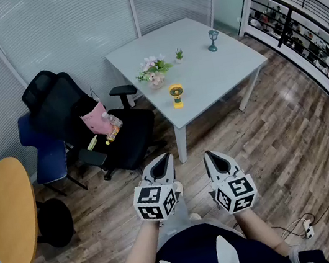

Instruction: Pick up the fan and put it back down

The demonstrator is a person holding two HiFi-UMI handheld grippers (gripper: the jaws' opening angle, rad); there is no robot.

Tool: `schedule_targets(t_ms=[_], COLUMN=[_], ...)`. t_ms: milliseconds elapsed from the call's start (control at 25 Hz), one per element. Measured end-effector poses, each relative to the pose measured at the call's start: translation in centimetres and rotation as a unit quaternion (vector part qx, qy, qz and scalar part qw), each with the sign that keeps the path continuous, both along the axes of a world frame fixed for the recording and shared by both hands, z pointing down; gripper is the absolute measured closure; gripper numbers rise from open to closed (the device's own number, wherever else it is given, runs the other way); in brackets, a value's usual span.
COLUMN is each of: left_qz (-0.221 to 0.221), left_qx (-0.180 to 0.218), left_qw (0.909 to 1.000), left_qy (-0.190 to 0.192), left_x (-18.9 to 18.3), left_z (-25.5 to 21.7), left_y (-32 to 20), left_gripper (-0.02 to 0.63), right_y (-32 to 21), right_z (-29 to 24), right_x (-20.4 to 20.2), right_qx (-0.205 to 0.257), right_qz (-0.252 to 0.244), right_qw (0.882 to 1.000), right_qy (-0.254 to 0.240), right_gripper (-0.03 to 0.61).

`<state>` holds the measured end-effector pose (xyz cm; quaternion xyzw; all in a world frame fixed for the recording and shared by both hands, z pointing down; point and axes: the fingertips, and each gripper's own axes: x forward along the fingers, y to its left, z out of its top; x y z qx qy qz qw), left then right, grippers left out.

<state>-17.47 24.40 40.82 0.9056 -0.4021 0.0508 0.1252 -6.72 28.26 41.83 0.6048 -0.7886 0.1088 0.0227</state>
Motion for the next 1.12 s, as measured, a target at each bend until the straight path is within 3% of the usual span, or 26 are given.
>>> schedule_targets(t_ms=[840,880,1000,1120], left_qz=[0.023,0.026,0.037,0.04], left_qx=[-0.023,-0.024,-0.029,-0.03], left_qw=[0.999,0.9988,0.9983,0.9977], left_qy=[-0.032,-0.034,-0.036,-0.045], left_x=[4.2,4.5,5.6,6.3], left_z=[1.8,1.9,2.3,2.9], left_y=[-11.4,-12.0,-13.9,-16.0], left_gripper=[0.584,0.571,0.439,0.375], right_y=[-10.3,-10.9,-12.8,-14.9], right_z=[1.9,2.0,2.2,2.3], right_x=[3.2,3.4,4.0,4.3], right_qx=[-0.029,-0.031,-0.036,-0.041], right_qz=[0.017,0.018,0.021,0.023], right_qw=[0.999,0.999,0.999,0.999], right_qy=[-0.019,-0.019,-0.02,-0.019], right_gripper=[0.574,0.574,0.574,0.574])
